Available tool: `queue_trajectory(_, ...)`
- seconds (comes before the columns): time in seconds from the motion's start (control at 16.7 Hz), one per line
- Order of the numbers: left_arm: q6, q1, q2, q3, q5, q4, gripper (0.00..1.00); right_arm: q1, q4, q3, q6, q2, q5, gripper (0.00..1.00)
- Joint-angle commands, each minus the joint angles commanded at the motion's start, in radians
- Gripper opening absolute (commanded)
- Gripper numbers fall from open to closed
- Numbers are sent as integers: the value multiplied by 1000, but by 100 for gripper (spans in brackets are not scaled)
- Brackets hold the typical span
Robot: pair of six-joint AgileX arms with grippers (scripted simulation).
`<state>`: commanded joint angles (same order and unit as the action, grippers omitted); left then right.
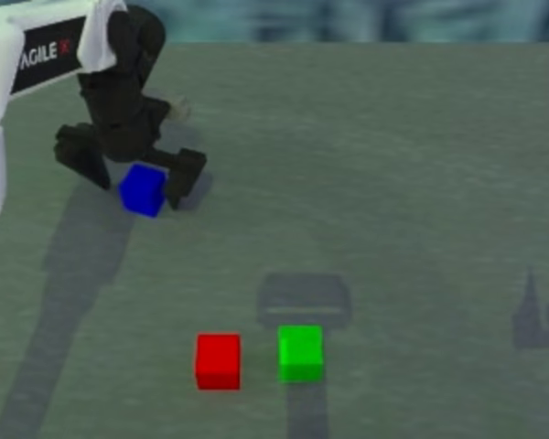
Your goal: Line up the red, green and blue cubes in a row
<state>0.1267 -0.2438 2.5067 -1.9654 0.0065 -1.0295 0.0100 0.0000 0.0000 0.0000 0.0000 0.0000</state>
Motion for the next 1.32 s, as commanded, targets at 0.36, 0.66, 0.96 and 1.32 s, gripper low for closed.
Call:
queue_trajectory(0.36, 0, 0, 0, 0, 0, 0, 40, 0, 0, 0, 0, 0, 0, 100)
queue_trajectory(0.66, 0, 0, 0, 0, 0, 0, 2, 0, 0, 0, 0, 0, 0, 100)
queue_trajectory(0.96, 0, 0, 0, 0, 0, 0, 0, 0, 0, 0, 0, 0, 0, 100)
queue_trajectory(1.32, -1, -1, -32, -22, 3, -24, 0, 0, 0, 0, 0, 0, 0, 100)
